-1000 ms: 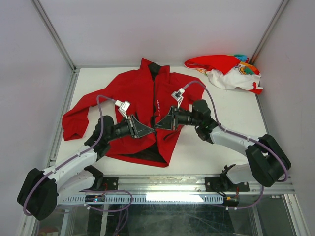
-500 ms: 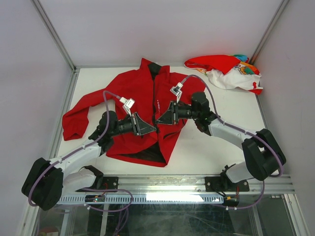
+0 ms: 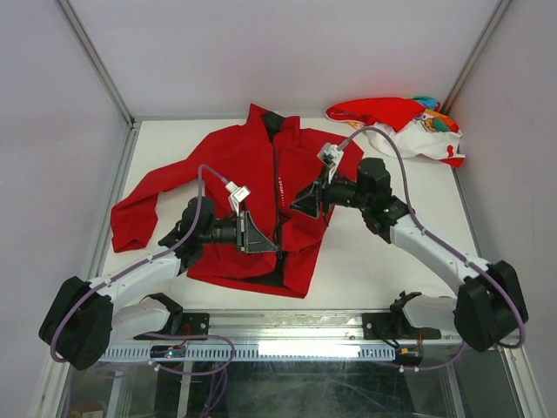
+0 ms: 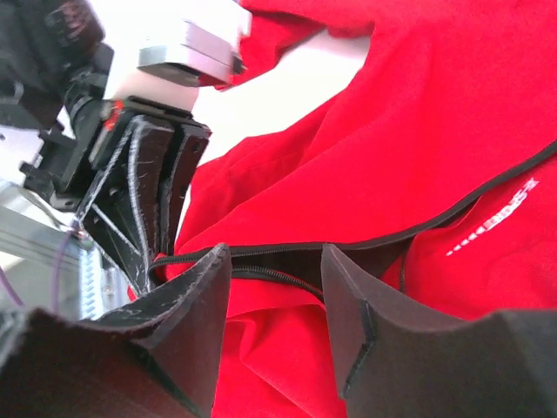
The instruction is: Zip up the jacket
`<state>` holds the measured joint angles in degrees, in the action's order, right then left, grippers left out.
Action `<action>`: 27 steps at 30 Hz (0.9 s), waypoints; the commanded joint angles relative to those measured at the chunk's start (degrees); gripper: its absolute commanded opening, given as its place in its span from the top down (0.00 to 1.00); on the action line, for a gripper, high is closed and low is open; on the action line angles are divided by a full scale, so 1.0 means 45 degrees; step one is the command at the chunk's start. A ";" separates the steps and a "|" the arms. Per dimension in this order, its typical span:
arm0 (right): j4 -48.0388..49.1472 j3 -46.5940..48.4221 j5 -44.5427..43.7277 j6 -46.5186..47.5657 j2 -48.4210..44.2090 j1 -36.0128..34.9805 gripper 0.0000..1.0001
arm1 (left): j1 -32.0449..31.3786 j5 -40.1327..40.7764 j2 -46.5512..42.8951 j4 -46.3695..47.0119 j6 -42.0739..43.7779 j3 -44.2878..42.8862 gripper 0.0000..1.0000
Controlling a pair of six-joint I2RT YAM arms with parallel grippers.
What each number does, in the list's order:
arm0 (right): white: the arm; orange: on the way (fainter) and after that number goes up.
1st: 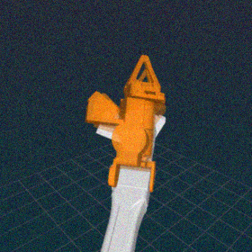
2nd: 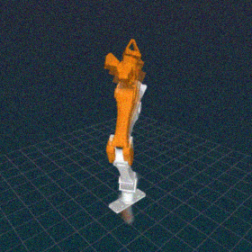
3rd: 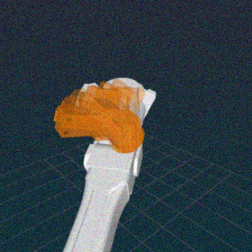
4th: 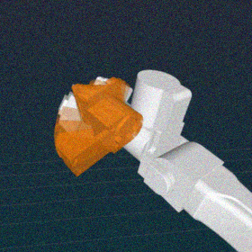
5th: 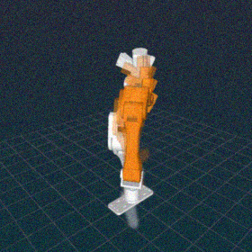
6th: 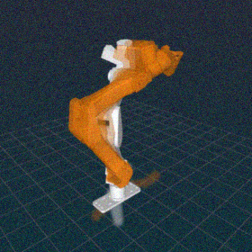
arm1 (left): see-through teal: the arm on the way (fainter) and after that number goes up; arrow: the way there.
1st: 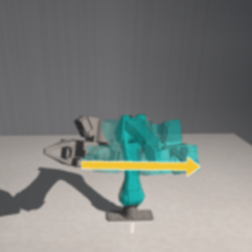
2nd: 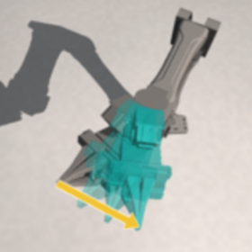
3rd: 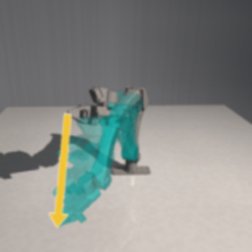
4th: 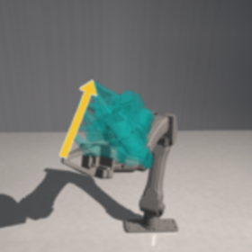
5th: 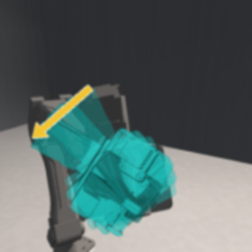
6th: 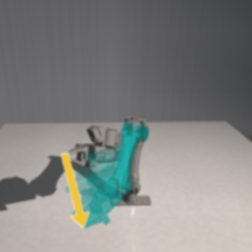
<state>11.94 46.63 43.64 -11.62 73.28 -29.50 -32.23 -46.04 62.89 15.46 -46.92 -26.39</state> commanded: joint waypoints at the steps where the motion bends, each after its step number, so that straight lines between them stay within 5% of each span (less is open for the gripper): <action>1: -0.1210 -0.0326 -0.0888 0.3756 -0.2132 -0.0731 0.52 | -0.0104 -0.1032 -0.0329 0.0134 0.0172 -0.0452 1.00; 6: -0.1909 -0.1883 -0.2708 0.7720 -0.4196 -0.3346 0.49 | -0.0093 -0.1365 -0.0383 0.0129 0.0036 -0.0624 1.00; 13: -0.2328 -0.3044 -0.6785 1.0203 -0.5811 -0.7186 0.49 | -0.0103 -0.1535 -0.0385 0.0097 -0.0013 -0.0664 1.00; 22: -0.0479 -0.3703 -1.2469 1.2775 -0.4732 -1.0801 0.46 | -0.0092 -0.1526 -0.0363 0.0071 -0.0043 -0.0661 1.00; 27: 0.1057 -0.4031 -1.3568 1.3500 -0.3861 -1.1254 0.46 | -0.0091 -0.1520 -0.0362 0.0061 -0.0086 -0.0665 1.00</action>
<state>7.20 29.06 -8.56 44.23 54.30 -79.13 -32.23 -51.03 62.72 14.52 -46.96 -26.98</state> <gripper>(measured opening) 0.546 0.017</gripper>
